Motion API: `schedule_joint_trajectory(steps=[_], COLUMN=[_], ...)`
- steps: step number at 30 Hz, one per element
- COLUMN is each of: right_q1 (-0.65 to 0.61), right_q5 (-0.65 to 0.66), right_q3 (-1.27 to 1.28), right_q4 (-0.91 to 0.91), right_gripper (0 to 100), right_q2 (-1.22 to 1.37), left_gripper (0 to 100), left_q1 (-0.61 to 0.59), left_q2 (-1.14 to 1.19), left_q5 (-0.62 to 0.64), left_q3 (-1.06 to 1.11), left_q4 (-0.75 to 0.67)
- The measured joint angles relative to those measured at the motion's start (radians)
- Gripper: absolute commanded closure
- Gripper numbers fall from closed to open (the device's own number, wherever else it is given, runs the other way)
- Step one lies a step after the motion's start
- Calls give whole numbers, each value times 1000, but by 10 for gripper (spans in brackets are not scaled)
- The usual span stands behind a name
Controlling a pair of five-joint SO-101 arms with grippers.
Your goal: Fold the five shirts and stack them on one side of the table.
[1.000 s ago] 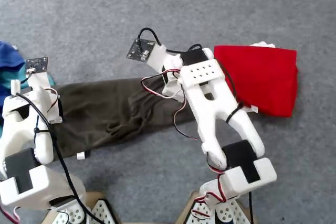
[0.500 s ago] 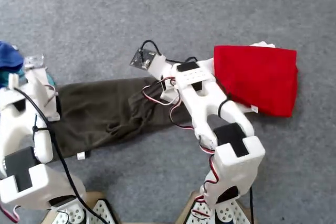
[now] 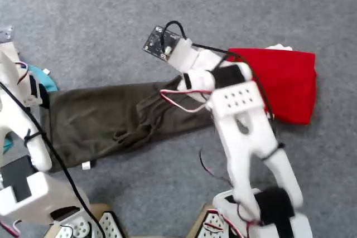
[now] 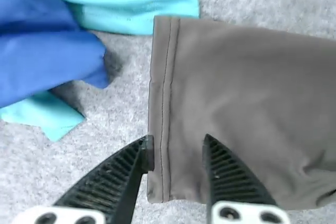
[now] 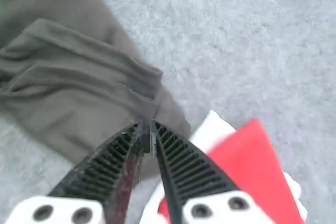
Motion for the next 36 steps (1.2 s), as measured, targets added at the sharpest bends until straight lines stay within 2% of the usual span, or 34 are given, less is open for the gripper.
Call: schedule_joint_trajectory(steps=[8, 12, 16, 20, 25, 33, 36], right_q1=[0, 0, 0, 0, 0, 0, 0], right_q5=[0, 0, 0, 0, 0, 0, 0], right_q3=[8, 8, 8, 8, 8, 8, 8], right_q4=[130, 157, 160, 160, 160, 160, 160], right_gripper=[983, 983, 983, 983, 983, 983, 983], right_q2=[-178, -192, -193, -199, -199, -199, -199], left_gripper=[780, 784, 785, 858, 970, 971, 971], left_q1=[-71, -91, -54, -52, -48, -46, -48], left_q2=[269, 440, 608, 746, 908, 896, 848], left_q5=[2, 25, 61, 130, 147, 152, 100], left_q3=[-15, -118, -259, -410, -589, -643, -641], left_q4=[-2, -3, 3, 84, 176, 183, 183])
